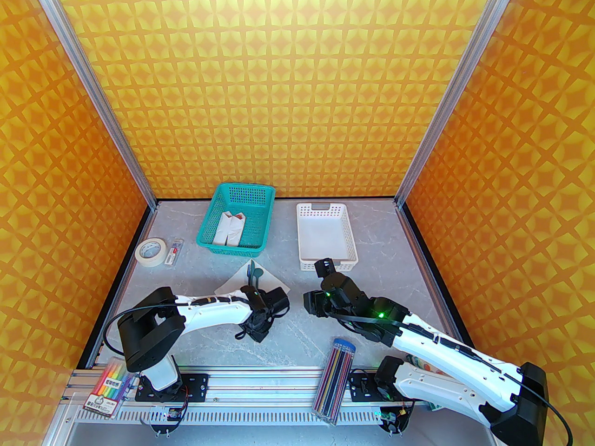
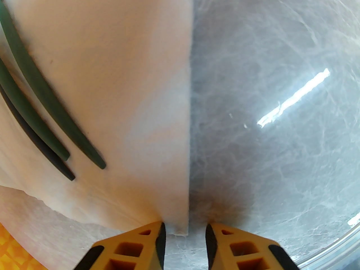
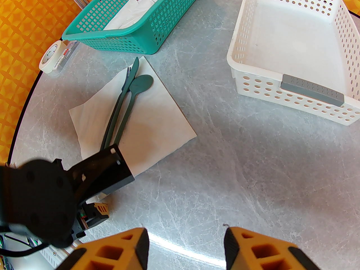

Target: Place the utensils on the paper napkin and roll it up

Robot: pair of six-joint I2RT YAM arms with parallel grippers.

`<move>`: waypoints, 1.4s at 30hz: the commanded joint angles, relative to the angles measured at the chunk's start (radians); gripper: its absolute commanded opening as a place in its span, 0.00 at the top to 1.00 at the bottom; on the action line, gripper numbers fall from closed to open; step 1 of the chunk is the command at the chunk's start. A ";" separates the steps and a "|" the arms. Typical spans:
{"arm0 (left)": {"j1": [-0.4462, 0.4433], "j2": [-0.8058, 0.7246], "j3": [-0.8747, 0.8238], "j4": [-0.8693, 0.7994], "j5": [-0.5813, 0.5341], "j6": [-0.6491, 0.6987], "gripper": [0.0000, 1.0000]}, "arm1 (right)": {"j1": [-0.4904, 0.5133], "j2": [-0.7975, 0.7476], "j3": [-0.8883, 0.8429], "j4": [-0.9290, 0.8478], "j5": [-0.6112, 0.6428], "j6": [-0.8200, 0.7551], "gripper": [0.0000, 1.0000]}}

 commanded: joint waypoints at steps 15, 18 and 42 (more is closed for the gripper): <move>0.052 0.091 -0.032 -0.006 0.016 0.031 0.73 | 0.002 0.047 0.028 -0.001 0.029 -0.022 0.51; 0.058 0.096 -0.035 -0.002 0.015 0.037 0.75 | 0.003 0.055 0.028 -0.001 0.033 -0.024 0.51; 0.069 -0.012 0.038 -0.038 0.036 0.064 0.96 | 0.004 0.010 -0.121 0.241 -0.323 0.040 0.75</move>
